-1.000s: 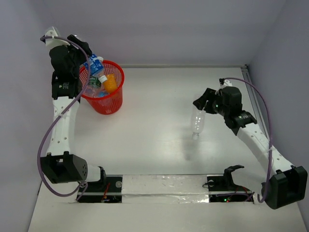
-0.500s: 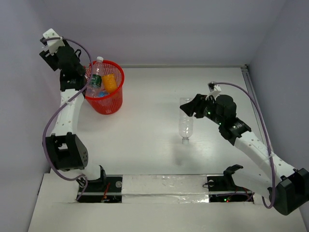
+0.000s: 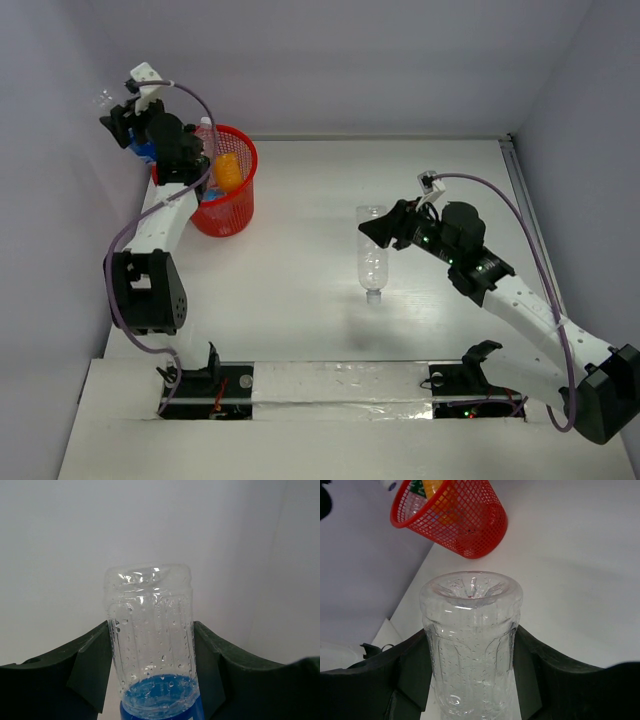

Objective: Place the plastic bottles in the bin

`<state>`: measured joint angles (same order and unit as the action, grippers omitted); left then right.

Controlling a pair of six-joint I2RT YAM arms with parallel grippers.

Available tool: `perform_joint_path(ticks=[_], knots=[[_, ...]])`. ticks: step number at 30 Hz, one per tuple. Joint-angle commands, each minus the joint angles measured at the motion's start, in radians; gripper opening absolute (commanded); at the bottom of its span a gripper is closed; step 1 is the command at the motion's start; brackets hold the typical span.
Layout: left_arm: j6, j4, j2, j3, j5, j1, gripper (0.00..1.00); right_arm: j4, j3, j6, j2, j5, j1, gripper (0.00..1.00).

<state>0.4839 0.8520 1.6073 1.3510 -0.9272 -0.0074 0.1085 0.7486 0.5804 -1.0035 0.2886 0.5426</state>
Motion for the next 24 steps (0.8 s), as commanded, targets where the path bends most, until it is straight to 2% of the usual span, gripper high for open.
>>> perform_joint_path(ticks=[1, 8, 14, 16, 20, 21, 23, 24], knots=[[0.218, 0.301, 0.063, -0.044, -0.064, -0.069, 0.32, 0.094, 0.000, 0.009, 0.019, 0.024, 0.017, 0.50], [0.459, 0.643, 0.200, -0.099, -0.104, -0.129, 0.33, 0.105, -0.003, 0.007, 0.011, 0.038, 0.026, 0.50], [0.490, 0.716, 0.235, -0.125, -0.128, -0.129, 0.35, 0.128, -0.014, 0.012, 0.005, 0.046, 0.026, 0.51], [0.473, 0.710, 0.229, -0.128, -0.142, -0.138, 0.41, 0.137, -0.014, 0.015, -0.001, 0.055, 0.026, 0.51], [0.414, 0.647, 0.195, -0.138, -0.154, -0.138, 0.70, 0.142, -0.011, 0.016, -0.007, 0.049, 0.026, 0.51], [0.406, 0.642, 0.180, -0.141, -0.157, -0.147, 0.83, 0.142, -0.008, 0.016, -0.009, 0.049, 0.026, 0.50], [0.375, 0.599, 0.149, -0.141, -0.157, -0.147, 0.96, 0.141, -0.005, 0.016, -0.020, 0.044, 0.037, 0.50], [0.361, 0.578, 0.138, -0.138, -0.157, -0.157, 0.99, 0.142, -0.002, 0.016, -0.023, 0.044, 0.037, 0.51]])
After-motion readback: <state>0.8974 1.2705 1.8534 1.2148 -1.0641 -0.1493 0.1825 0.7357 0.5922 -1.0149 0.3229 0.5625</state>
